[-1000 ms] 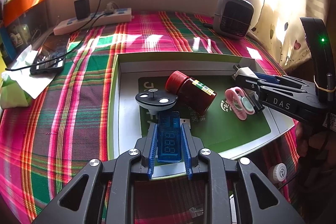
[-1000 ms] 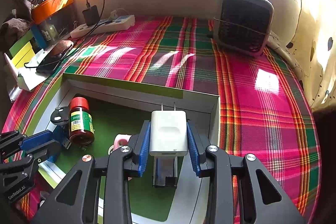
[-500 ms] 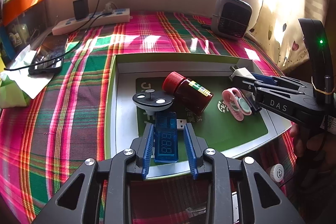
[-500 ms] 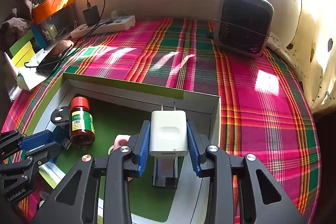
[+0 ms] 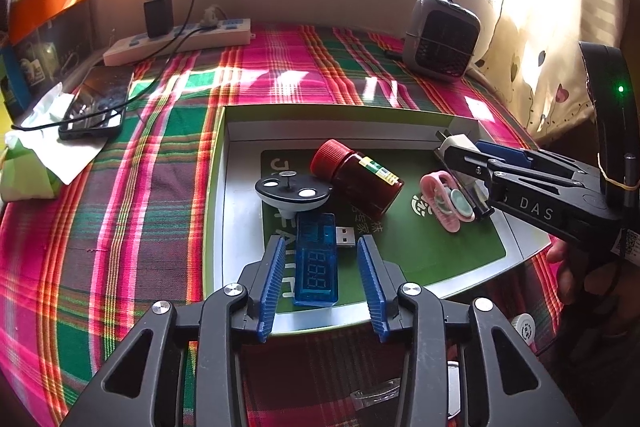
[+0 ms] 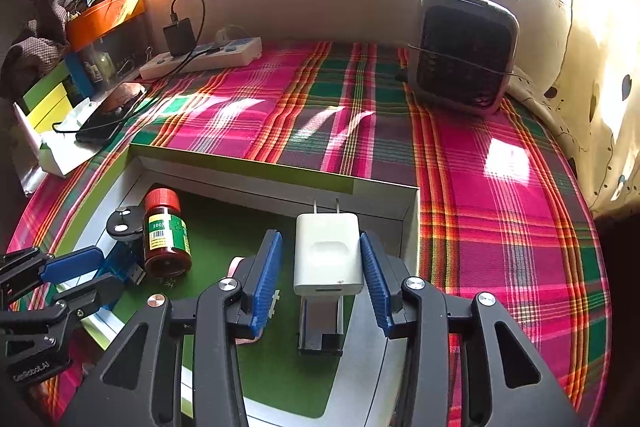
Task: Organize rigid objects
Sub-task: 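Lower and open the right tool releasing the charger in the tray while the left tool releases the tester, then withdraw both open tools from the tray back to the remaining objects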
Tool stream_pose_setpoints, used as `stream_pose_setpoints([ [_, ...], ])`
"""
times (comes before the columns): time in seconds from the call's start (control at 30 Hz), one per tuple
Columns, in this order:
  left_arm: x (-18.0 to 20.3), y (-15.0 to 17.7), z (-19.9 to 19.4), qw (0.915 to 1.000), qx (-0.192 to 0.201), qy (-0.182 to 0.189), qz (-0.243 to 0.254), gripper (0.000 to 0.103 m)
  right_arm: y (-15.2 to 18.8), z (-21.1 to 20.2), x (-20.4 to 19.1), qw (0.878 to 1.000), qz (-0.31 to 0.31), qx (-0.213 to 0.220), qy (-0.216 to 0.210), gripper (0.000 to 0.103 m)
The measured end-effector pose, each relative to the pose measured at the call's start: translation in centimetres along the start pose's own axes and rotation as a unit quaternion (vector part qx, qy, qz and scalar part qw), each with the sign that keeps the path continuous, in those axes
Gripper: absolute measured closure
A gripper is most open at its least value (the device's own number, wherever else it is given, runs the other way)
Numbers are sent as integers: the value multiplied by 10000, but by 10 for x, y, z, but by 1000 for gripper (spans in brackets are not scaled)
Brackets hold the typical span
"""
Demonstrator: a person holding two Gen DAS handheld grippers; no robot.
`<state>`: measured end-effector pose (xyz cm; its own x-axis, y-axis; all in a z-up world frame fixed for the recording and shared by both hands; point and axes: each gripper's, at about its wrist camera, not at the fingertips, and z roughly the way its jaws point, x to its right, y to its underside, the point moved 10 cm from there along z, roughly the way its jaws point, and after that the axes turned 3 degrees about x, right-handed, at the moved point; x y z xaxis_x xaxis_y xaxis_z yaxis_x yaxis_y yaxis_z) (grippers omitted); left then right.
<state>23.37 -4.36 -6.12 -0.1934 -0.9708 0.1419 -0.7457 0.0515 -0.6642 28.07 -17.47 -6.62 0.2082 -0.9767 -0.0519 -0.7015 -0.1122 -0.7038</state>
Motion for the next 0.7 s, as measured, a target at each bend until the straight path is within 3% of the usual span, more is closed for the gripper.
stream_pose_setpoints([
  [0.7, 11, 8, -33, 9998, 192, -23, 22, 65, 7, -43, -6, 9995, 91, 301, -11, 60],
])
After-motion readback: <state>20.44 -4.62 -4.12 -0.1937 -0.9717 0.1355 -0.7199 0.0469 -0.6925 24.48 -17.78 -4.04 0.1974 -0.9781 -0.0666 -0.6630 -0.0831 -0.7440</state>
